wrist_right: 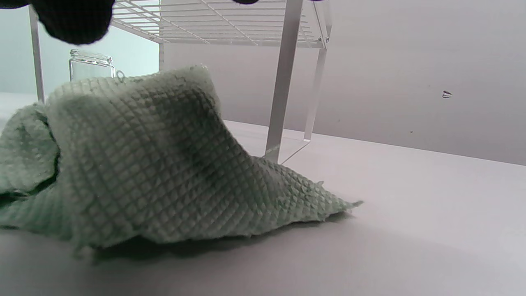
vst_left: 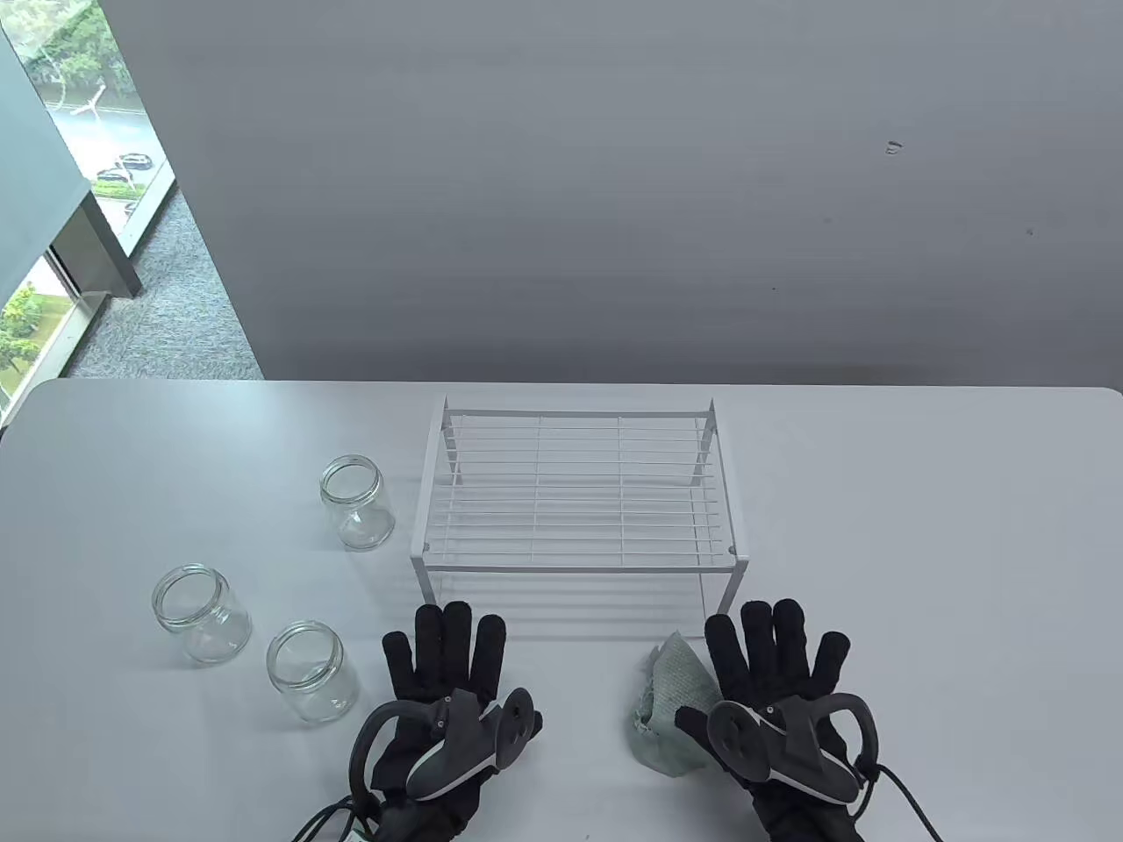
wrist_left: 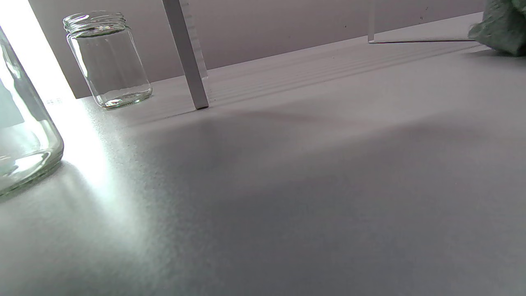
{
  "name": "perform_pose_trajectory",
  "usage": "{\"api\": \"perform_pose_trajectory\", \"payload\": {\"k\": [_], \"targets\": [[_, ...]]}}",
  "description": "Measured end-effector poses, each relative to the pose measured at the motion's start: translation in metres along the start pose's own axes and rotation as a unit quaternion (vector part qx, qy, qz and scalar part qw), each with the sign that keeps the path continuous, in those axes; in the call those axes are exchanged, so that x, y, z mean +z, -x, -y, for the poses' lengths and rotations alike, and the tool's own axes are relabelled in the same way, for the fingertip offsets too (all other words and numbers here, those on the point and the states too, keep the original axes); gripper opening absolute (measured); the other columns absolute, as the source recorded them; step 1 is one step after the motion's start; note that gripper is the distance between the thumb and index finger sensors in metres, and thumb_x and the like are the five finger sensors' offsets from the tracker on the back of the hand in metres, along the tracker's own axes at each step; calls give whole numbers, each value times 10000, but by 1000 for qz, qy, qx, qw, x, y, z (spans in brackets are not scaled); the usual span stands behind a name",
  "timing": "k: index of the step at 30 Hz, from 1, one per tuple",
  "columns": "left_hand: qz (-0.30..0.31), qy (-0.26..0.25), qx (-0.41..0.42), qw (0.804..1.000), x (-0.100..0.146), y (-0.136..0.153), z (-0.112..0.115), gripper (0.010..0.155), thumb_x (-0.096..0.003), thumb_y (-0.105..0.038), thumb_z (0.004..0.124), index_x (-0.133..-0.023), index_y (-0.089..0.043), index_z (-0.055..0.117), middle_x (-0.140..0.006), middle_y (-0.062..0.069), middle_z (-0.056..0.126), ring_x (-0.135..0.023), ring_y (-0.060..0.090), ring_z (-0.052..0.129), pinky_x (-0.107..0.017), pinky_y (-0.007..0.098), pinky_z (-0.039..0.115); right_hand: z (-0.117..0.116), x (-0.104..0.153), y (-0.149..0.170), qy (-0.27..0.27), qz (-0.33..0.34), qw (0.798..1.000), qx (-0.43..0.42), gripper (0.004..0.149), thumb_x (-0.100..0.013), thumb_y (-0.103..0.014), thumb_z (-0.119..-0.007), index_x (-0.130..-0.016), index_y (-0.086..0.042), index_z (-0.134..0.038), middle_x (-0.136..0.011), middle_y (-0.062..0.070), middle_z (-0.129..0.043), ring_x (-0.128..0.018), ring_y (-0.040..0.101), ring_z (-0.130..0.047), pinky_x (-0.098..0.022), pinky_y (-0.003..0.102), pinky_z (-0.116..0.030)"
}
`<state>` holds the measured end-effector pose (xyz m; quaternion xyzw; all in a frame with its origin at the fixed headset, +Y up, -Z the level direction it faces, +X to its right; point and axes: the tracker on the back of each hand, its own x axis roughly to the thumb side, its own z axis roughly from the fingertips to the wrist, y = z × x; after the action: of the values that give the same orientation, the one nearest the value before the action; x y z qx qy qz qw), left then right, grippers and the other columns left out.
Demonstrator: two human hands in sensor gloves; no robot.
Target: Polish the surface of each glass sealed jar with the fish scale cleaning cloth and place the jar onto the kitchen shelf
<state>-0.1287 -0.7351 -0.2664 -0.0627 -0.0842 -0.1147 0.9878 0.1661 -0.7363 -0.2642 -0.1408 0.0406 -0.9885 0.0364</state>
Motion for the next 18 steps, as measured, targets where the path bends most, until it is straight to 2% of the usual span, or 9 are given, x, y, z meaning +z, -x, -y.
{"api": "perform_pose_trajectory", "payload": {"k": [18], "targets": [[-5, 3, -2, 1000, -3, 1, 1, 1072, -399, -771, 475, -1024, -136, -120, -1106, 272, -97, -1013, 559, -39, -668, 737, 54, 2, -1, 3, -4, -1, 1000, -30, 976, -485, -663, -605, -1108, -56, -162, -1086, 356, -114, -977, 634, -106, -542, 814, -84]]}}
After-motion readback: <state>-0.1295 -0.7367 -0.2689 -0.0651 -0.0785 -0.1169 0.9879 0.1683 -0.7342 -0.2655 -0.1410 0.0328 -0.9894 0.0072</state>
